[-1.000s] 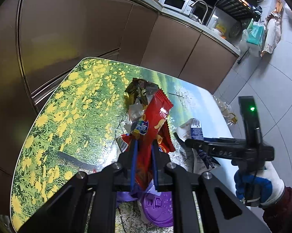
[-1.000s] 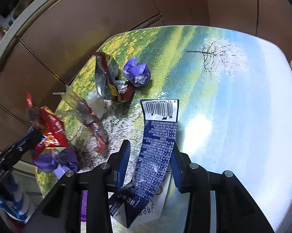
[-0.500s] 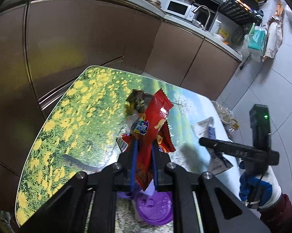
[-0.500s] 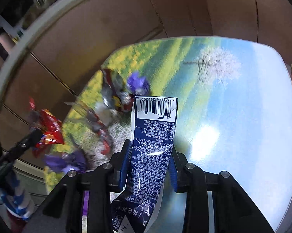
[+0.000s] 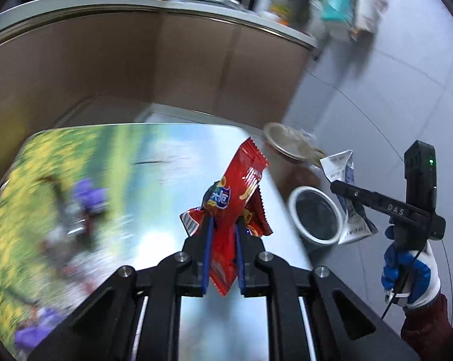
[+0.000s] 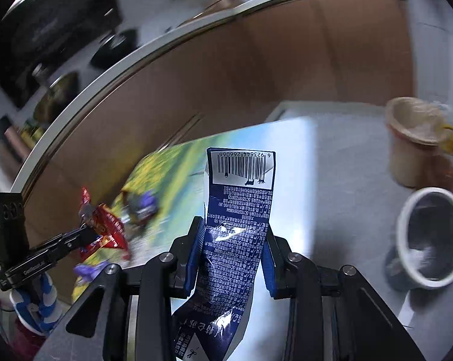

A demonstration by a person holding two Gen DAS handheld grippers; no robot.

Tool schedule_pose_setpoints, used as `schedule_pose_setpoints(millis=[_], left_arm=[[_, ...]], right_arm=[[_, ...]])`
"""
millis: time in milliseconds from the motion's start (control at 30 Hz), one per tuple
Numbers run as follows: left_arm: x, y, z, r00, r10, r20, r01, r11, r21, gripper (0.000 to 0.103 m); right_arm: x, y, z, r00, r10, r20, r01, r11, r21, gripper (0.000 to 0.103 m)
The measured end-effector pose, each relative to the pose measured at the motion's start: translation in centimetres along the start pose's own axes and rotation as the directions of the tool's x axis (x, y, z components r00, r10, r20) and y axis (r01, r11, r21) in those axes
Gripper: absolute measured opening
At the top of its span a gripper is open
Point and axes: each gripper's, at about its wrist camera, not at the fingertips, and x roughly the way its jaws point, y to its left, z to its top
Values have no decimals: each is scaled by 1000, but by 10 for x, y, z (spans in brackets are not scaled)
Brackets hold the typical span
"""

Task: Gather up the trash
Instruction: 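Carry snack bag and milk carton to the bin and release both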

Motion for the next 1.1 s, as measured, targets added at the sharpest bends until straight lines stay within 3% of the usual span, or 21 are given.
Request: schedule_pose_setpoints(millis=[233,500,667,733,867,1000,1100], left_arm=[[110,-116,36,987,-117,-111,130,985,115,13],[234,-214,64,960,-171,-220,207,966,153,13],[290,-237,68,949,-170,-265,210,969,130,15],[314,-245,67,936,-192,-294,231,967,103,18],[350,-253,63,908,-229,-352,266,962,59,22],[354,-250,61,899,-257,-354,284,958,25,22],[338,-244,59,908,-259,-330,285,958,32,22]], right_arm=[[-37,-127,-2,975,-215,49,205,966,155,35],[-28,-229,4,919,-395,18,378,892,246,35],[-11,-263,9,891,-454,-10,442,860,255,36],[-6,-276,11,882,-471,-14,458,849,263,36],[1,-295,15,855,-518,-21,503,820,274,51],[-5,-301,12,841,-541,-7,519,803,292,53],[-9,-300,10,833,-554,-2,531,798,286,53]])
